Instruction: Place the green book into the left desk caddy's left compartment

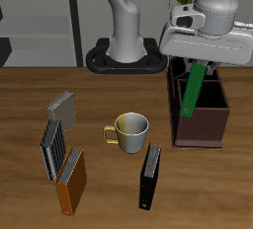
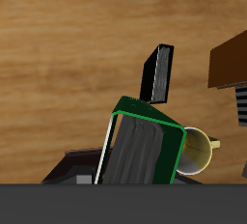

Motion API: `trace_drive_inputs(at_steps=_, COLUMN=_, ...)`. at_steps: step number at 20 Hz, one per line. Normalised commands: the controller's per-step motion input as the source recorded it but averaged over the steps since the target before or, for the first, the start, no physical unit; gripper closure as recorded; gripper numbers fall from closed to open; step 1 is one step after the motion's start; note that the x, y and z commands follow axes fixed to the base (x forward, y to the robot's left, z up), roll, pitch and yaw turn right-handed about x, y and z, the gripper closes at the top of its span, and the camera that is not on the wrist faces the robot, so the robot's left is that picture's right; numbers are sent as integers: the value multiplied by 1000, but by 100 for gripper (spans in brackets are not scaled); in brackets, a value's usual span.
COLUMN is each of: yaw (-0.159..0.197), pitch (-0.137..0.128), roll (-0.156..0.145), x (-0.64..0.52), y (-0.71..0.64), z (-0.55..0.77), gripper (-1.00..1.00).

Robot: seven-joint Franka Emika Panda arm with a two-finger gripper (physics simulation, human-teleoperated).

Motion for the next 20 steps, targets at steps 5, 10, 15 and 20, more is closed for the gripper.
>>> trace_drive_inputs(at_steps=5, yaw=17, pitch=-45, roll=-28, x=-481, y=-4, z=233, gripper=100)
trace_drive_inputs(at_steps=10, yaw=-47, pitch=-35, roll=-51, x=-465, y=-85, z=296, gripper=100)
trace_drive_inputs(at_steps=15, yaw=-38, pitch=2, roll=-29, x=-378, y=0, z=156, gripper=100)
trace_drive_inputs(at_steps=20, yaw=-15, pitch=-18, roll=36, x=-752, y=213, z=78, gripper=100)
